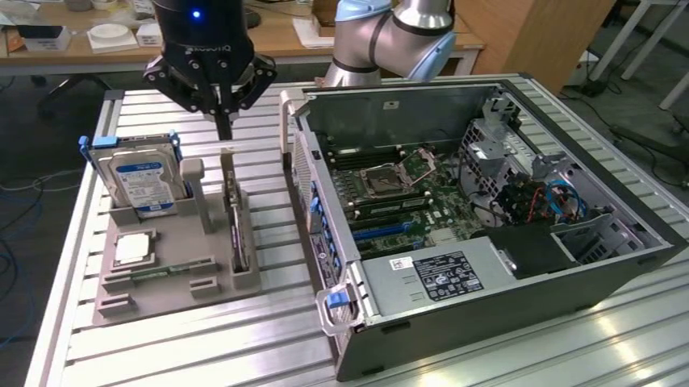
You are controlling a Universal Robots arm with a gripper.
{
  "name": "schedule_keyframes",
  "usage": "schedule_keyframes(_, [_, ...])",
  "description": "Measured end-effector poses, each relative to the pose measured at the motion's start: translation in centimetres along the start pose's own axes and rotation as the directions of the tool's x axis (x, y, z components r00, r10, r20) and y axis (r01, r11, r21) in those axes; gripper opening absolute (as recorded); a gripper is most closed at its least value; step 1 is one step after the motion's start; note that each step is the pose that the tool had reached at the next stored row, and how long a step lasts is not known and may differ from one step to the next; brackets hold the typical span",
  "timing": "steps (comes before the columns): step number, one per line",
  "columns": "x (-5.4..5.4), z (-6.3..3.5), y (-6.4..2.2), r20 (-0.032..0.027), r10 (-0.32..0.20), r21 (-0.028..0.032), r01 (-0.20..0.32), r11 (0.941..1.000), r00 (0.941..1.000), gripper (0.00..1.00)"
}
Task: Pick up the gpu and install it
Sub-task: 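Reach for the gpu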
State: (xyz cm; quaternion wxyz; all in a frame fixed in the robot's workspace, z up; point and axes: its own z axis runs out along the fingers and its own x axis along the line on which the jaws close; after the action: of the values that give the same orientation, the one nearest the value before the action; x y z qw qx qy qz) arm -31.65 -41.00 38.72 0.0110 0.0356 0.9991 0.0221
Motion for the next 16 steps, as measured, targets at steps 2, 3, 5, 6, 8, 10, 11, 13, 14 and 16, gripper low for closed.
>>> schedule_keyframes(2, [0.3,0.00,-0.05,-0.0001,0.000,0.0000,0.000,1.0000,1.0000,0.10])
schedule_keyframes(3, [0.5,0.01,-0.07,0.0000,0.000,0.0000,0.000,1.0000,1.0000,0.10])
schedule_keyframes(5, [0.8,0.01,-0.12,-0.0001,0.000,0.0000,0.000,1.0000,1.0000,0.10])
schedule_keyframes(6, [0.9,0.01,-0.15,-0.0001,0.000,0.0000,0.000,1.0000,1.0000,0.10])
schedule_keyframes(8, [1.2,0.01,-0.19,-0.0002,0.000,0.0000,0.000,1.0000,1.0000,0.10])
schedule_keyframes(10, [1.5,0.02,-0.24,-0.0003,0.000,0.0000,0.000,1.0000,1.0000,0.10])
schedule_keyframes(11, [1.6,0.02,-0.26,-0.0003,0.000,0.0000,0.000,1.0000,1.0000,0.10])
schedule_keyframes(13, [1.9,0.02,-0.31,-0.0004,0.000,0.0001,0.000,1.0000,1.0000,0.10])
schedule_keyframes(14, [2.1,0.02,-0.33,-0.0005,0.000,0.0001,0.000,1.0000,1.0000,0.10])
schedule_keyframes(16, [2.1,0.03,-0.34,-0.0004,0.000,0.0000,0.000,1.0000,1.0000,0.10])
